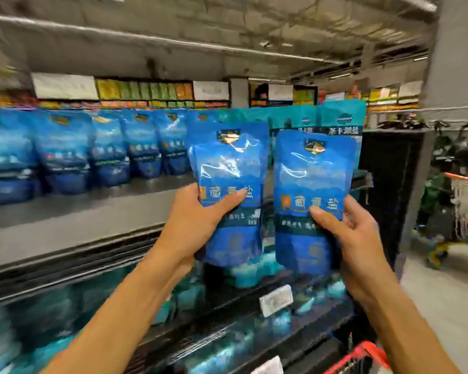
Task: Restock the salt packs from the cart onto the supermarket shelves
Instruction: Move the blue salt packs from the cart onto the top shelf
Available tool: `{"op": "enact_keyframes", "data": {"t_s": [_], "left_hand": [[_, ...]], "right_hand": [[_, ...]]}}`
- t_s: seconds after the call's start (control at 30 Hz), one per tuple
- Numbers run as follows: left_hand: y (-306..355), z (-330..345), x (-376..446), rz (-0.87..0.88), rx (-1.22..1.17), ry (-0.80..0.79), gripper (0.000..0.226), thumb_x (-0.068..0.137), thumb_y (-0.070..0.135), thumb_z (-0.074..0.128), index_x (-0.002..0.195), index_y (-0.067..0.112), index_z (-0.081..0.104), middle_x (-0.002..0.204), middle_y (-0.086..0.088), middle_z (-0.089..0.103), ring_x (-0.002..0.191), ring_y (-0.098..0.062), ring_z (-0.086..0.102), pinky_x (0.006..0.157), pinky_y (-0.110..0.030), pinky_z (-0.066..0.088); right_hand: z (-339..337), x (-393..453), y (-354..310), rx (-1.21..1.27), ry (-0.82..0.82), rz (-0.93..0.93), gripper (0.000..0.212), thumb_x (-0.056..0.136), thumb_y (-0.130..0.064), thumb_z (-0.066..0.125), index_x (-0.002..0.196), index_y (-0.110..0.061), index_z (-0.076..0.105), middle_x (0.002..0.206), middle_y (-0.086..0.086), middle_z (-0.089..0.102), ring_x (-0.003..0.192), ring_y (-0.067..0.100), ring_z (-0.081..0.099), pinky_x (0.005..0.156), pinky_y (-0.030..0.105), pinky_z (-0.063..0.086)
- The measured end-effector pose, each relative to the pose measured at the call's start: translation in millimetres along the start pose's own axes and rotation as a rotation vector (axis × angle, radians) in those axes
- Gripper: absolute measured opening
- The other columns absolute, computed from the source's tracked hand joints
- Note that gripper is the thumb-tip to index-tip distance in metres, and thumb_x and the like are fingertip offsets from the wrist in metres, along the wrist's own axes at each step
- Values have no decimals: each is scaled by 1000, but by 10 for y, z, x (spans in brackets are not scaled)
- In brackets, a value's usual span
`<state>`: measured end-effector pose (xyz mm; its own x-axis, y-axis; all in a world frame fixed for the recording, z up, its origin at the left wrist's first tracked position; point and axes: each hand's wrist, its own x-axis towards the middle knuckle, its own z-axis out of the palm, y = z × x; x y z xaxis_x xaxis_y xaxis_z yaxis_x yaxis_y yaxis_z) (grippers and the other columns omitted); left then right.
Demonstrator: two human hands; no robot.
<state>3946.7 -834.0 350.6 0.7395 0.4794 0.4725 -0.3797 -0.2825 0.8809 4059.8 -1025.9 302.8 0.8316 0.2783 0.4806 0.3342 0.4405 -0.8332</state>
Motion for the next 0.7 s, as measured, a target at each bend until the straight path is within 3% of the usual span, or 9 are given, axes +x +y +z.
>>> {"op": "enact_keyframes", "data": {"t_s": [0.13,0.27,0.4,0.47,0.57,0.7], "left_hand": [[346,-568,332,53,44,142,7,80,13,78,86,14,74,82,7,77,71,-3,71,60,-15,53],[462,-1187,745,24,70,285,15,81,8,76,96,7,74,78,5,77,67,-5,70,58,-20,56],[292,-1782,1159,-98,72,419,36,80,7,76,114,-1,68,101,-13,73,86,-22,69,82,-43,59],[130,-2027,1350,-159,65,464,26,79,4,76,104,-2,69,95,-14,73,86,-26,69,79,-45,59],[-140,-2227,1605,-203,46,498,13,78,0,77,81,1,64,74,-9,73,71,-23,69,69,-41,61],[-438,-2330,1864,-178,116,465,18,77,2,79,91,2,68,100,-16,74,93,-29,70,90,-44,57]], "right_hand": [[798,515,-116,85,-182,22,44,81,-6,70,123,2,61,112,10,75,97,22,72,85,35,60],[1591,1061,-68,136,-291,136,34,85,-1,69,119,4,65,113,17,72,94,27,68,94,47,56],[2302,1553,133,157,-388,249,40,85,3,68,125,6,62,119,22,68,96,29,65,96,51,54],[2579,1772,295,118,-434,277,41,85,4,68,125,5,62,117,20,70,93,27,68,91,46,58],[2875,2069,579,28,-511,338,43,84,6,69,126,5,61,121,22,68,110,34,67,98,51,53],[3081,2339,919,-19,-543,399,44,82,6,71,125,4,62,116,20,71,106,34,69,96,54,53]]}}
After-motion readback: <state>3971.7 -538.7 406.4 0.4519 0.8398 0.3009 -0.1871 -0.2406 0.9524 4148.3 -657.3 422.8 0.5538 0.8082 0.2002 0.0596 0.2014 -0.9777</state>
